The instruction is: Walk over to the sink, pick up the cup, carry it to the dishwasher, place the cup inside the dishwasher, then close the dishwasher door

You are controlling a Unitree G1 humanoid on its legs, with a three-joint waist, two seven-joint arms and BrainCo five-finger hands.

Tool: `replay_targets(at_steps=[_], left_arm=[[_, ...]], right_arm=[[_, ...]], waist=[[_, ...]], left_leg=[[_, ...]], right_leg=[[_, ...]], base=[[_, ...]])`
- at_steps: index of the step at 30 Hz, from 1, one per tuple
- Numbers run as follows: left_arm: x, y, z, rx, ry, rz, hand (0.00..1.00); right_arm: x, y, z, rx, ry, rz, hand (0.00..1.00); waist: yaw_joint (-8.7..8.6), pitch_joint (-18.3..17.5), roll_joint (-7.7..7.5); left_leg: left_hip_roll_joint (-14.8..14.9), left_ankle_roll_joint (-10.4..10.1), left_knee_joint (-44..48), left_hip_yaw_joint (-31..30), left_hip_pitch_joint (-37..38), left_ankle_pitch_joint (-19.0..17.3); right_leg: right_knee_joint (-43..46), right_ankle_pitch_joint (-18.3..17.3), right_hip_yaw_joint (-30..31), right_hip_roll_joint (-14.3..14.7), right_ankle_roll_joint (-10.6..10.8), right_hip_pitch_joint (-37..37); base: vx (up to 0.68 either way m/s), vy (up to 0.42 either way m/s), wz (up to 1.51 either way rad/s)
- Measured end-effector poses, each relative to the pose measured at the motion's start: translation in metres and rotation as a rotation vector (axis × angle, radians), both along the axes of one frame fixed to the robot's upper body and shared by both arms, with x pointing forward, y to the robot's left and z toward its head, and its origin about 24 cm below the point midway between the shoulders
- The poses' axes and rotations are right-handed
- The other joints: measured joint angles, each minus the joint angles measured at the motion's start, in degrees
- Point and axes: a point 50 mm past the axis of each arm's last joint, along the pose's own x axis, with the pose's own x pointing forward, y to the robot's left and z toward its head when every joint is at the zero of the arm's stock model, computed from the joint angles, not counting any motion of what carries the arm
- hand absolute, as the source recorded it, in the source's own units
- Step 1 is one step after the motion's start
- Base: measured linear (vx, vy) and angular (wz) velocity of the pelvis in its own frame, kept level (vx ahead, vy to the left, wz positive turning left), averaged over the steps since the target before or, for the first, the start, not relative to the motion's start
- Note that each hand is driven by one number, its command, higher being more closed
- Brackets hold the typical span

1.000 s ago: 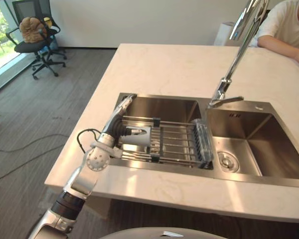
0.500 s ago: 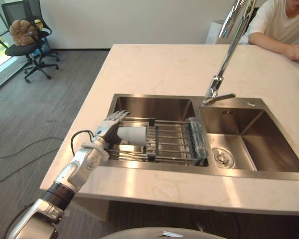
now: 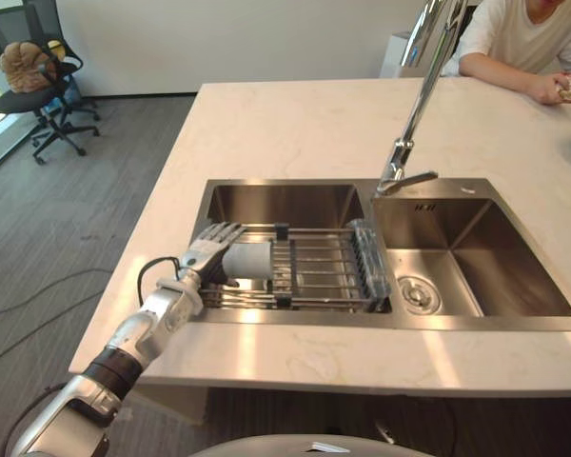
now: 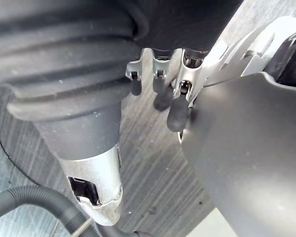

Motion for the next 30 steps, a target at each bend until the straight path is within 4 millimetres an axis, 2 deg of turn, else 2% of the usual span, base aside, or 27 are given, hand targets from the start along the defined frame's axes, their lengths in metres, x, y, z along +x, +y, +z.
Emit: replay_targets(at_steps=[4, 15, 22, 30], left_arm=[[0.000, 0.000, -0.002, 0.021, 0.001, -0.011, 0.00], [0.005, -0.006, -0.009, 0.176, 0.036, -0.063, 0.00], [0.007, 0.003, -0.018, 0.245, 0.080, -0.018, 0.00], [0.011, 0.004, -0.018, 0.268, 0.124, 0.008, 0.00]], right_arm=[[0.000, 0.000, 0.000, 0.001, 0.002, -0.001, 0.00], [0.000, 0.002, -0.001, 0.013, 0.014, -0.029, 0.00], [-0.001, 0.003, -0.001, 0.020, 0.026, -0.062, 0.00], [-0.001, 0.002, -0.001, 0.024, 0.024, -0.082, 0.00]], waist=[[0.12, 0.0, 0.00], [-0.86, 0.0, -0.05], [-0.87, 0.2, 0.02], [-1.03, 0.8, 0.51]], left_leg=[[0.0, -0.1, -0.1, 1.1, 0.8, -0.3], [0.0, -0.3, -0.5, 2.5, 0.9, -0.5], [0.0, -0.2, -0.5, 3.6, 1.4, -0.7], [0.1, -0.3, -0.3, 4.2, 1.8, -1.2]], right_leg=[[0.0, 0.0, 1.1, 0.1, 0.0, -0.1], [0.0, 0.2, 2.3, 0.3, 0.1, -0.9], [0.0, 0.4, 3.0, 0.4, 0.2, -1.0], [0.0, 0.4, 3.5, 0.5, 0.1, -1.1]], base=[[-0.02, -0.002, -0.13], [-0.02, -0.008, -0.07], [-0.04, -0.014, -0.07], [-0.03, -0.010, -0.04]])
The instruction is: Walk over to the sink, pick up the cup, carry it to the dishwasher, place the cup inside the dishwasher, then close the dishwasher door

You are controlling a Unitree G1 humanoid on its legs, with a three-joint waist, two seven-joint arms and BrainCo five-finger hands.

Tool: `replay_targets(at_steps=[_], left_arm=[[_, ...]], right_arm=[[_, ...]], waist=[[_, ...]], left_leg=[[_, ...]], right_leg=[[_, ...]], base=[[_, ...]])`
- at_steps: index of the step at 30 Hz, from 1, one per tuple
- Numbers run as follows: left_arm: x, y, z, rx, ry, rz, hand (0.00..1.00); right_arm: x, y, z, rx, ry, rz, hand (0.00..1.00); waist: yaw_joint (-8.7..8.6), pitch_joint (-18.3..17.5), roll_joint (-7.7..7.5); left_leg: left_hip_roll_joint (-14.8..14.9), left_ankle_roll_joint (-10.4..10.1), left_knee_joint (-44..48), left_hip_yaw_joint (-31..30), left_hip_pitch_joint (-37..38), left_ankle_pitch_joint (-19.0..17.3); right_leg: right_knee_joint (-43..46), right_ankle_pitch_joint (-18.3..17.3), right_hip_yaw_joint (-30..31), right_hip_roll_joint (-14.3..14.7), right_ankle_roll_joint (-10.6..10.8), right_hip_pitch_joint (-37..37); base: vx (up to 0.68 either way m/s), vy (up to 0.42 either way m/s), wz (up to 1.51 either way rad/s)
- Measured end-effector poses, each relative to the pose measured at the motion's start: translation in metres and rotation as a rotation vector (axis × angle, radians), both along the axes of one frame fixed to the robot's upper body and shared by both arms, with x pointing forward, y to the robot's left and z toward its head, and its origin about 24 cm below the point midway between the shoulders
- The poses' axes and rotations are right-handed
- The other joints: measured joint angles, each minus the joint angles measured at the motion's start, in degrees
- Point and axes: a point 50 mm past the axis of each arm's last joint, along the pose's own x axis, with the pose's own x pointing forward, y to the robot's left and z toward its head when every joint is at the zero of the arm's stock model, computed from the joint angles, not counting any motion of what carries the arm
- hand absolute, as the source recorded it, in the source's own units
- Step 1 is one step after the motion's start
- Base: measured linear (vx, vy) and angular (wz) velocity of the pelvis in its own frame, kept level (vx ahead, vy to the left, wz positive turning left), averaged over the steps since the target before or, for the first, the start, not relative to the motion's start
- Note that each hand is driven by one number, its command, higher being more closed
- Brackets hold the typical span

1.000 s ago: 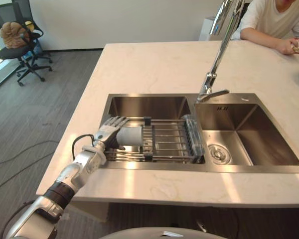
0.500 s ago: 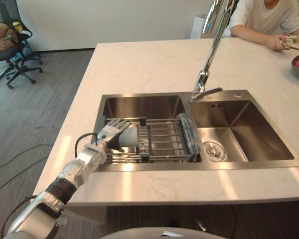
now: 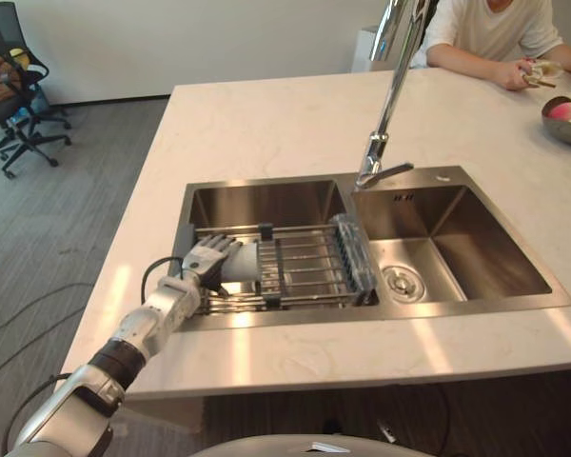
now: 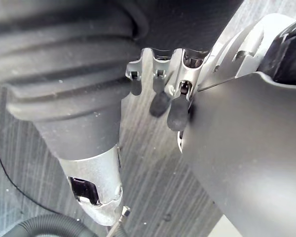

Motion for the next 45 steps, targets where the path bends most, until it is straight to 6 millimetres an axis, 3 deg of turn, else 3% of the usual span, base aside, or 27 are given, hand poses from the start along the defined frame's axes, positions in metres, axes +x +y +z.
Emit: replay_targets(at_steps=[6, 10, 21, 22, 32, 41, 44, 45], left_arm=[[0.006, -0.003, -0.003, 0.000, 0.039, 0.053, 0.00], [0.007, -0.006, -0.010, -0.041, 0.137, 0.113, 0.00], [0.013, -0.003, -0.009, -0.113, 0.246, 0.163, 0.00], [0.014, -0.002, -0.009, -0.114, 0.263, 0.170, 1.00], [0.021, 0.009, -0.007, -0.255, 0.309, 0.235, 1.00], [0.011, 0.017, -0.003, -0.418, 0.044, 0.172, 1.00], [0.003, 0.019, 0.009, -0.545, -0.044, 0.143, 1.00], [-0.003, 0.018, 0.019, -0.677, -0.090, 0.131, 1.00]], right_arm=[[-0.001, 0.002, -0.001, -0.004, 0.019, 0.006, 0.00], [0.001, 0.005, -0.001, -0.019, 0.027, 0.064, 0.00], [0.001, 0.006, -0.001, -0.053, 0.018, 0.110, 0.00], [0.002, 0.006, -0.001, -0.058, 0.017, 0.125, 0.00], [0.002, 0.006, -0.001, -0.061, 0.014, 0.134, 0.00], [0.003, 0.002, 0.000, -0.075, 0.003, 0.134, 0.00], [0.004, 0.002, 0.001, -0.073, -0.011, 0.136, 0.00], [0.003, 0.002, 0.000, -0.071, -0.011, 0.136, 0.00]], waist=[[-0.37, 0.2, 0.02], [-1.61, 0.6, -0.20], [-2.20, 0.7, -0.06], [-2.37, 0.7, -0.08], [-3.32, 0.7, -0.05], [-3.97, 1.5, 0.38], [-3.94, 2.4, 0.25], [-3.86, 2.7, 0.04]], left_leg=[[0.5, -0.4, 0.1, 1.0, 0.8, -0.3], [0.6, -0.5, 0.3, 1.5, 0.9, -0.8], [0.5, -1.0, 0.7, 1.9, 0.2, -1.3], [0.6, -1.0, 1.2, 1.9, -0.2, -1.6], [0.3, -0.9, 1.5, 2.9, -1.0, -2.1], [-0.4, 0.0, 1.7, 1.1, -0.9, -1.9], [-0.4, 0.1, 1.8, 0.4, -0.8, -1.8], [-0.4, 0.3, 1.8, -0.3, -0.9, -1.7]], right_leg=[[0.0, 0.0, 0.0, 0.5, 0.0, 0.3], [0.0, 0.0, 0.5, 0.7, 0.0, 0.0], [0.0, 0.1, 1.2, 0.7, -0.2, -0.7], [0.0, 0.1, 1.4, 0.7, -0.2, -0.8], [0.0, 0.4, 2.6, 0.6, -0.1, -2.0], [0.0, 0.4, 1.0, 0.2, 0.0, -1.3], [0.0, 0.3, 0.2, 0.1, 0.0, -0.8], [0.0, 0.3, -0.7, -0.1, 0.1, -0.5]], base=[[-0.02, -0.021, -0.08], [-0.03, -0.019, -0.07], [-0.03, -0.018, -0.02], [-0.04, -0.019, -0.01], [-0.04, -0.012, -0.05], [-0.01, -0.010, 0.05], [-0.05, -0.028, 0.13], [-0.05, -0.028, 0.23]])
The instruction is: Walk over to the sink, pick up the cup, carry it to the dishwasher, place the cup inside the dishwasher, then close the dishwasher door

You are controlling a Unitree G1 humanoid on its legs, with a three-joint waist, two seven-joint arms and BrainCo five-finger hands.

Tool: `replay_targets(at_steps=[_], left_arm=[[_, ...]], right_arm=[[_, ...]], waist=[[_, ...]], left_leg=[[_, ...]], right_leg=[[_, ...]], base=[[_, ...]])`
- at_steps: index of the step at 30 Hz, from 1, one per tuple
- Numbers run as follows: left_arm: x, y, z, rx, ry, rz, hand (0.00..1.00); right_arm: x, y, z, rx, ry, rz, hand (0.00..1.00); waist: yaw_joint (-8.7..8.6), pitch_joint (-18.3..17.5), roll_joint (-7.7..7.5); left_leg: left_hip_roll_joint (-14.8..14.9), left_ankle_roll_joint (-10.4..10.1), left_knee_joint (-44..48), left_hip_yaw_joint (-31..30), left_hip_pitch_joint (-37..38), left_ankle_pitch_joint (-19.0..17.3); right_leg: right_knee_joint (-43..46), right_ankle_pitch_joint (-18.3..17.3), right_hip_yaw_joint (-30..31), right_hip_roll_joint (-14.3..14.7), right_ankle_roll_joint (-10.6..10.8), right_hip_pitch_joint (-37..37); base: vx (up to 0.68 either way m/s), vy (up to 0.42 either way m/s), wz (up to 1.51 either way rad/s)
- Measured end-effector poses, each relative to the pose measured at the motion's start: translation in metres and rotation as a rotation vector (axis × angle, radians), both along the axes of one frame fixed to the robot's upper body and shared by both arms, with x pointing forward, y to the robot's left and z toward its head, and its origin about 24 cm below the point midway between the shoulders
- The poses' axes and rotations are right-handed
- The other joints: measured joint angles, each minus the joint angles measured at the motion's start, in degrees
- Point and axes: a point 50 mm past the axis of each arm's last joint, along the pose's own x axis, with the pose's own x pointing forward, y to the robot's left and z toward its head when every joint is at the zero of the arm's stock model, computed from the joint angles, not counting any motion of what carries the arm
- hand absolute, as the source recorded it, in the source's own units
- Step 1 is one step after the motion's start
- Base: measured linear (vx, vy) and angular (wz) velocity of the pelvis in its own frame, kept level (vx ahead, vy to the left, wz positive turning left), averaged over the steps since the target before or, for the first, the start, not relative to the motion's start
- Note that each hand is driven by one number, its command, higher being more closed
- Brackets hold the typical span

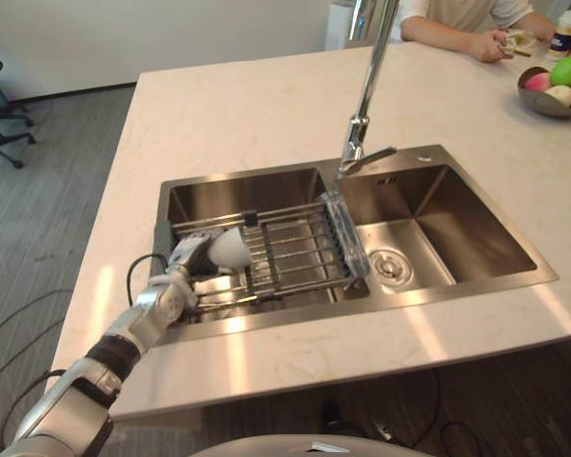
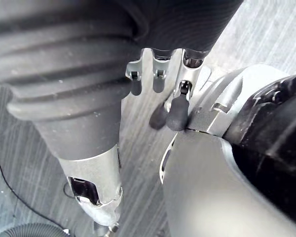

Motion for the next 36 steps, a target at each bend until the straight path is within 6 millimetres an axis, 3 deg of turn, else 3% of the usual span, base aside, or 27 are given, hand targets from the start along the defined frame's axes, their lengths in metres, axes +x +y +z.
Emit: replay_targets(at_steps=[2, 4, 8, 16, 19, 26, 29, 32, 36], left_arm=[[-0.007, -0.019, 0.024, -0.160, -0.111, -0.069, 1.00], [-0.017, -0.038, 0.062, -0.300, -0.266, -0.176, 1.00], [-0.025, -0.035, 0.108, -0.387, -0.473, -0.198, 1.00], [-0.023, -0.035, 0.110, -0.503, -0.339, -0.235, 1.00], [-0.024, -0.033, 0.119, -0.569, -0.355, -0.224, 1.00], [-0.022, 0.009, 0.135, -0.800, -0.477, -0.018, 1.00], [-0.027, 0.024, 0.127, -0.885, -0.497, 0.080, 1.00], [-0.033, 0.029, 0.113, -1.000, -0.475, 0.156, 1.00], [-0.056, 0.053, 0.106, -1.047, -0.523, 0.263, 1.00]], right_arm=[[-0.004, 0.000, -0.001, 0.001, 0.010, -0.004, 0.00], [-0.005, -0.002, 0.000, 0.003, 0.004, -0.012, 0.00], [-0.008, -0.006, 0.000, 0.003, -0.011, -0.053, 0.00], [-0.015, -0.003, -0.001, 0.004, -0.008, -0.026, 0.00], [-0.013, -0.003, -0.001, 0.002, -0.011, -0.025, 0.00], [-0.015, -0.004, -0.001, -0.032, 0.014, 0.060, 0.00], [-0.017, -0.004, -0.001, -0.044, 0.029, 0.095, 0.00], [-0.021, -0.002, -0.002, -0.052, 0.040, 0.118, 0.00], [-0.026, -0.001, -0.003, -0.069, 0.069, 0.134, 0.00]], waist=[[1.28, 0.2, -0.48], [1.43, 0.4, -0.70], [1.44, 0.2, -0.30], [3.48, 0.1, -0.11], [3.92, 0.0, -0.10], [4.20, -0.1, -0.07], [4.84, -0.2, -0.23], [6.71, -0.4, -0.53], [8.56, -0.7, -1.11]], left_leg=[[-0.1, 0.1, 0.0, -0.7, -0.1, 0.1], [-0.4, 0.4, 0.0, -1.8, -0.2, 0.3], [-1.2, 0.9, -0.3, -2.7, -0.2, 0.6], [-2.0, 1.5, -0.5, -5.1, -1.6, 1.4], [-2.0, 1.5, -0.5, -5.7, -2.0, 1.5], [-2.3, 1.7, -0.2, -7.6, -2.1, 1.6], [-2.8, 2.1, 0.3, -9.2, -2.2, 1.9], [-3.7, 2.7, 0.8, -11.1, -2.6, 2.3], [-4.7, 3.3, 1.6, -13.2, -4.1, 2.8]], right_leg=[[0.0, 0.0, -0.8, -0.2, 0.0, 0.1], [0.0, 0.0, -2.4, -0.6, 0.0, 0.9], [0.0, 0.0, -4.1, -1.4, 0.0, 1.2], [0.0, -0.1, -6.6, -2.3, 0.2, 0.9], [0.0, -0.1, -7.0, -2.3, 0.2, 0.8], [0.0, -0.1, -9.3, -2.6, 0.1, 2.2], [0.0, -0.1, -10.5, -3.2, 0.1, 3.2], [0.4, -0.1, -11.2, -4.1, 0.3, 4.0], [0.4, 0.1, -12.7, -5.3, 0.8, 4.2]], base=[[-0.05, -0.025, 0.26], [-0.04, -0.013, 0.22], [-0.04, -0.005, 0.10], [-0.05, -0.007, 0.15], [-0.01, -0.010, 0.08], [-0.02, -0.006, 0.13], [-0.05, 0.004, 0.26], [-0.07, 0.021, 0.28], [-0.10, 0.017, 0.26]])
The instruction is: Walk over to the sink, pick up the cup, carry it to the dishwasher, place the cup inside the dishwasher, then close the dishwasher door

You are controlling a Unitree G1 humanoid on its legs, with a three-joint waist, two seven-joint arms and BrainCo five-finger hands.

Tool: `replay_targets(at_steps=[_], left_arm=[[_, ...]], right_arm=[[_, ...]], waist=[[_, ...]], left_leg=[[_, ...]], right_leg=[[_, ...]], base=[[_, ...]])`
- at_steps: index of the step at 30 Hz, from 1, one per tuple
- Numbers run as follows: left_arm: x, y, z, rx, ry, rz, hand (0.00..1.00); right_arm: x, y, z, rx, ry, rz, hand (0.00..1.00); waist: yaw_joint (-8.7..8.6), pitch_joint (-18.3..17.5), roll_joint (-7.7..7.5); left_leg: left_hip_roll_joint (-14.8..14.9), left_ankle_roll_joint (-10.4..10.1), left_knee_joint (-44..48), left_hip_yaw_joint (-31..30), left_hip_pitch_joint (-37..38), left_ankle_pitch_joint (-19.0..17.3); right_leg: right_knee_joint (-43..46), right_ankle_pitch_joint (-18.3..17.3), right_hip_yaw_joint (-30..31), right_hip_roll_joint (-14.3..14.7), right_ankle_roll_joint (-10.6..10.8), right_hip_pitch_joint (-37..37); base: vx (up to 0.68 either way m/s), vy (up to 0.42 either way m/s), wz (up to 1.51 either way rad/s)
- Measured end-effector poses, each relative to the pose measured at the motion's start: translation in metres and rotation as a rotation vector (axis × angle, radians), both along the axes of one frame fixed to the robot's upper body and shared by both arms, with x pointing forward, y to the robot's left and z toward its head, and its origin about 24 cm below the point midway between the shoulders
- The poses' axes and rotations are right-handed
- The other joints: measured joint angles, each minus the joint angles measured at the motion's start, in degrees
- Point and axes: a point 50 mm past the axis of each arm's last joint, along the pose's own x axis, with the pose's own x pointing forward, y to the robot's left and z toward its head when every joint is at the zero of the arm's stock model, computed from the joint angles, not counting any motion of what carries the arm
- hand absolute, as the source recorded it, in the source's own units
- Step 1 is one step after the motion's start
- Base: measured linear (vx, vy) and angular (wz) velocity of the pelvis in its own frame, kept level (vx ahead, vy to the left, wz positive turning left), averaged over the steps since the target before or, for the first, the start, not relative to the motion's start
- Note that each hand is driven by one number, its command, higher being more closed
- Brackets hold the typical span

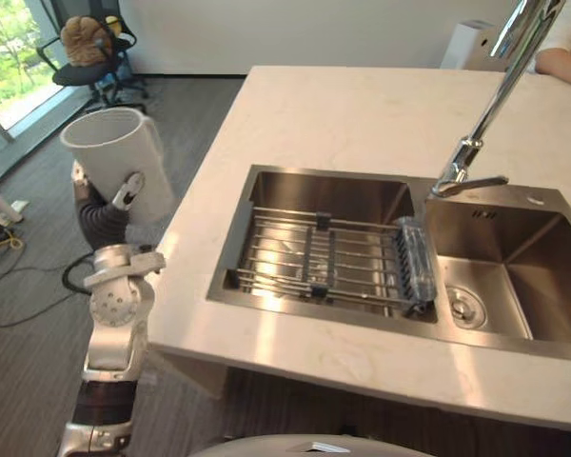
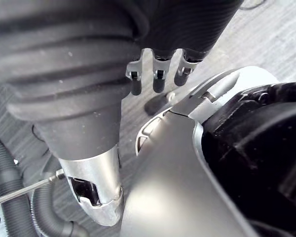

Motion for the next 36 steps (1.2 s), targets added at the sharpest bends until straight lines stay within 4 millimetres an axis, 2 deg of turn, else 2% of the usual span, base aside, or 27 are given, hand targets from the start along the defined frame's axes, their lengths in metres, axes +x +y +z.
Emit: replay_targets(at_steps=[4, 6, 8, 10, 12, 13, 15, 16, 17, 18, 20, 21, 22, 23, 26, 28, 29, 31, 32, 33, 35, 36], left_arm=[[-0.027, 0.027, 0.005, -0.016, -0.039, 0.112, 1.00], [-0.036, 0.037, 0.006, -0.017, -0.043, 0.160, 1.00], [-0.041, 0.045, 0.003, -0.017, -0.026, 0.202, 1.00], [-0.039, 0.046, -0.002, -0.018, 0.001, 0.196, 1.00], [-0.036, 0.044, -0.008, -0.012, 0.030, 0.156, 1.00], [-0.038, 0.044, -0.009, -0.006, 0.025, 0.148, 1.00], [-0.040, 0.044, -0.010, -0.012, 0.001, 0.131, 1.00], [-0.040, 0.042, -0.009, -0.006, -0.020, 0.111, 1.00], [-0.041, 0.041, -0.009, -0.008, -0.025, 0.107, 1.00], [-0.043, 0.042, -0.011, -0.021, -0.026, 0.105, 1.00], [-0.049, 0.044, -0.013, -0.026, -0.037, 0.111, 1.00], [-0.050, 0.042, -0.015, -0.027, -0.037, 0.106, 1.00], [-0.051, 0.041, -0.015, -0.017, -0.042, 0.093, 1.00], [-0.052, 0.041, -0.014, -0.005, -0.057, 0.086, 1.00], [-0.058, 0.040, 0.000, 0.010, -0.147, 0.070, 1.00], [-0.062, 0.039, 0.005, 0.020, -0.181, 0.058, 1.00], [-0.063, 0.040, 0.003, 0.027, -0.162, 0.055, 1.00], [-0.065, 0.041, -0.002, 0.029, -0.126, 0.055, 1.00], [-0.064, 0.041, -0.003, 0.029, -0.115, 0.051, 1.00], [-0.064, 0.041, -0.004, 0.029, -0.103, 0.046, 1.00], [-0.062, 0.039, -0.003, 0.033, -0.092, 0.026, 1.00], [-0.061, 0.036, -0.001, 0.037, -0.097, 0.006, 1.00]], right_arm=[[-0.011, 0.000, -0.001, -0.015, 0.045, 0.016, 0.00], [-0.011, 0.001, -0.001, -0.015, 0.050, 0.025, 0.00], [-0.013, 0.003, -0.002, -0.008, 0.056, 0.021, 0.00], [-0.017, 0.007, -0.002, 0.002, 0.059, 0.009, 0.00], [-0.025, 0.013, -0.002, 0.009, 0.068, 0.016, 0.00], [-0.028, 0.015, -0.002, 0.015, 0.072, 0.011, 0.00], [-0.027, 0.015, -0.003, 0.015, 0.076, 0.012, 0.00], [-0.024, 0.017, -0.003, 0.022, 0.069, 0.026, 0.00], [-0.021, 0.018, -0.003, 0.028, 0.065, 0.035, 0.00], [-0.016, 0.020, -0.003, 0.022, 0.034, 0.021, 0.00], [-0.012, 0.016, -0.001, 0.015, 0.008, -0.002, 0.00], [-0.010, 0.014, -0.001, 0.014, 0.012, 0.010, 0.00], [-0.008, 0.008, 0.000, 0.003, 0.023, 0.023, 0.00], [-0.008, 0.005, 0.001, -0.005, 0.026, 0.029, 0.00], [-0.005, -0.003, 0.003, -0.018, 0.040, 0.041, 0.00], [-0.004, -0.002, 0.002, -0.019, 0.048, 0.063, 0.00], [-0.004, -0.001, 0.002, -0.019, 0.053, 0.073, 0.00], [-0.005, 0.002, 0.001, -0.005, 0.063, 0.080, 0.00], [-0.005, 0.004, 0.001, -0.002, 0.064, 0.081, 0.00], [-0.005, 0.005, 0.001, 0.001, 0.067, 0.086, 0.00], [-0.005, 0.005, 0.001, 0.001, 0.065, 0.075, 0.00], [-0.006, 0.006, 0.001, 0.003, 0.062, 0.069, 0.00]], waist=[[2.53, -0.6, -0.53], [2.78, -0.9, -0.89], [2.93, -2.0, -1.19], [1.71, -2.2, -1.58], [1.39, -2.1, -2.33], [2.06, -2.4, -3.28], [3.17, -2.0, -3.31], [3.21, -1.6, -3.99], [3.19, -1.5, -4.35], [3.19, -1.4, -4.41], [3.62, -0.1, -3.81], [3.88, 1.2, -2.33], [3.49, 2.1, -0.89], [3.27, 2.5, -0.56], [3.66, 2.5, 1.11], [3.83, 2.3, 0.80], [3.97, 1.9, 0.97], [3.94, 1.9, -0.05], [3.99, 1.7, -0.07], [3.99, 1.3, -0.51], [3.43, 0.5, -0.63], [3.12, 0.3, -0.42]], left_leg=[[-1.2, -0.1, -0.3, -2.9, -0.6, 0.1], [-2.0, 0.3, -0.6, -5.3, -1.2, 0.3], [-2.8, 0.9, -2.0, -9.1, -3.1, 1.7], [-3.8, 1.3, -2.1, -14.6, -4.9, 2.9], [-5.2, 1.4, -2.0, -19.1, -5.8, 3.1], [-5.4, 1.7, -1.5, -20.1, -5.5, 4.2], [-6.4, 1.0, 0.5, -23.4, -5.3, 4.8], [-7.4, 0.7, 1.7, -25.5, -5.6, 5.0], [-8.1, 0.4, 2.7, -25.9, -6.1, 5.0], [-9.3, 0.1, 4.4, -25.7, -7.4, 5.0], [-9.5, -0.4, 4.9, -23.6, -8.2, 5.3], [-8.8, -1.0, 4.6, -22.7, -8.6, 4.7], [-6.4, -1.5, 4.6, -17.6, -9.3, 3.9], [-4.2, -1.9, 3.3, -13.5, -9.1, 4.0], [-1.3, -0.8, 5.8, -9.3, -8.9, 4.8], [-0.4, -1.4, 5.7, -6.7, -8.0, 4.7], [-0.6, -1.3, 5.8, -5.9, -8.2, 4.7], [-1.0, -1.0, 5.8, -5.4, -8.6, 4.6], [-1.0, -0.9, 5.9, -5.1, -9.0, 4.5], [-0.7, -0.6, 5.8, -3.7, -9.6, 4.3], [0.7, 0.7, 5.8, -0.4, -10.7, 3.9], [1.4, 2.4, 5.6, 2.1, -11.2, 3.2]], right_leg=[[1.1, -0.9, -1.4, -1.3, 0.5, 0.5], [3.1, -2.3, -1.5, -2.0, 1.0, -0.4], [5.0, -4.5, 1.4, -1.6, 1.0, -2.2], [7.8, -8.7, 7.7, 0.6, -0.1, -3.1], [14.5, -14.6, 12.2, 1.7, -2.4, -4.2], [19.5, -17.1, 13.2, 1.4, -2.3, -5.1], [27.0, -19.4, 16.7, 1.2, -2.9, -6.5], [29.8, -21.8, 18.2, 1.1, -3.7, -6.6], [30.1, -22.7, 19.0, 1.1, -3.9, -6.4], [29.7, -24.4, 19.3, 0.7, -3.9, -5.5], [28.5, -26.5, 19.3, 0.6, -2.8, -4.3], [28.9, -26.8, 18.8, 0.6, -2.7, -4.3], [28.9, -26.8, 17.7, 1.3, -2.5, -4.1], [28.5, -26.7, 17.0, 1.4, -2.7, -3.9], [28.4, -26.3, 15.7, 1.2, -3.4, -4.0], [28.3, -26.1, 15.8, 1.3, -2.9, -3.8], [27.7, -25.3, 15.9, 1.4, -2.0, -3.4], [26.3, -23.9, 15.6, 1.0, -1.5, -2.6], [25.8, -23.6, 15.4, 1.0, -1.3, -2.5], [25.0, -22.7, 14.6, 0.8, -0.7, -2.3], [23.2, -21.2, 12.5, 0.8, -1.1, -1.4], [22.2, -20.1, 10.6, 0.8, -1.3, -1.0]], base=[[-0.09, 0.026, 0.26], [-0.04, 0.031, 0.46], [-0.03, -0.015, 0.87], [0.02, -0.090, 1.44], [0.07, -0.109, 1.70], [0.10, -0.096, 1.13], [0.16, -0.141, 1.14], [0.14, -0.158, 1.30], [0.04, -0.156, 1.27], [-0.03, -0.105, 0.96], [-0.15, -0.074, 0.52], [-0.35, -0.056, 0.25], [-0.42, -0.066, 0.39], [-0.32, -0.056, 0.41], [-0.11, -0.017, 0.24], [0.04, 0.016, 0.17], [0.04, 0.018, 0.14], [0.02, 0.036, 0.09], [0.03, 0.058, 0.16], [0.07, 0.037, 0.29], [0.09, 0.012, 0.43], [0.06, -0.006, 0.74]])
